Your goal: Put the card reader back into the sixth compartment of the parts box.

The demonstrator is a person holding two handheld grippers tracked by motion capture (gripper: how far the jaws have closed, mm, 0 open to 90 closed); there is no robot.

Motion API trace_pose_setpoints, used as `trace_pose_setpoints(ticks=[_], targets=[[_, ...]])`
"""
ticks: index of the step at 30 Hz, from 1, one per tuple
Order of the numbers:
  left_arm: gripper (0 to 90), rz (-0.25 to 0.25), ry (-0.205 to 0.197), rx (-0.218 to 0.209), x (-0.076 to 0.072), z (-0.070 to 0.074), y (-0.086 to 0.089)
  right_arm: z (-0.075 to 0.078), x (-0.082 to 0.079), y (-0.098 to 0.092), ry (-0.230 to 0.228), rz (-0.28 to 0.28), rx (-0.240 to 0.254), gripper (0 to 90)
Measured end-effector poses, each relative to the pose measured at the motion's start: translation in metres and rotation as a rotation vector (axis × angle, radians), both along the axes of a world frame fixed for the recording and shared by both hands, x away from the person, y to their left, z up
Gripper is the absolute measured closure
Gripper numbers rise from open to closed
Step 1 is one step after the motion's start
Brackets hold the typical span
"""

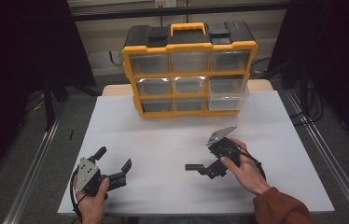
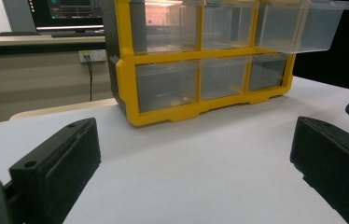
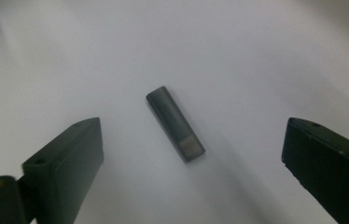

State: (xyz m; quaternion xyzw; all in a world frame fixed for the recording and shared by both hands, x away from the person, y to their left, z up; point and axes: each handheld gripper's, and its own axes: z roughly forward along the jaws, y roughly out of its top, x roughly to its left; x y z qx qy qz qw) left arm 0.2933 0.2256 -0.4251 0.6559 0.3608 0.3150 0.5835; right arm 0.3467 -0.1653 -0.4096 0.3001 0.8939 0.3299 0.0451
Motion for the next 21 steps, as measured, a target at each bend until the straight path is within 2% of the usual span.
trace_pose_setpoints(ticks=[2, 3, 4, 5, 8, 10, 12, 17, 18, 19, 21], targets=[[1.7, 0.0, 0.0, 0.001, 0.0, 0.0, 0.0, -0.001, 0.001, 0.002, 0.005, 0.02, -0.018, 5.1], [1.7, -0.001, 0.001, 0.009, 0.0, 0.0, 0.0, -0.005, 0.004, 0.006, 0.025, 0.06, -0.037, 4.8], [1.7, -0.001, 0.005, 0.0, 0.0, 0.0, 0.0, -0.005, 0.004, 0.006, 0.025, 0.06, -0.037, 4.8], [1.7, -0.002, 0.005, 0.0, 0.0, 0.0, 0.0, -0.006, 0.005, 0.008, 0.045, 0.068, -0.046, 4.3], [2.0, -0.002, 0.004, 0.001, 0.0, 0.0, 0.0, -0.008, 0.011, 0.014, 0.07, 0.111, -0.079, 5.3], [2.0, -0.004, 0.006, -0.002, 0.0, 0.0, 0.0, -0.007, 0.015, 0.018, 0.086, 0.138, -0.084, 4.9], [2.0, -0.006, 0.005, -0.001, 0.0, 0.0, 0.0, -0.006, 0.02, 0.021, 0.077, 0.15, -0.092, 5.3], [2.0, -0.006, 0.001, -0.01, 0.0, 0.0, 0.0, -0.003, 0.028, 0.03, 0.087, 0.193, -0.161, 16.6], [2.0, -0.006, -0.002, 0.001, 0.0, 0.0, 0.001, -0.004, 0.029, 0.032, 0.092, 0.201, -0.162, 19.7], [2.0, -0.007, 0.003, -0.01, 0.0, 0.0, 0.0, -0.005, 0.029, 0.033, 0.089, 0.204, -0.166, 21.2], [2.0, -0.008, 0.003, -0.005, 0.0, 0.0, 0.0, -0.007, 0.03, 0.035, 0.091, 0.214, -0.197, 23.1]])
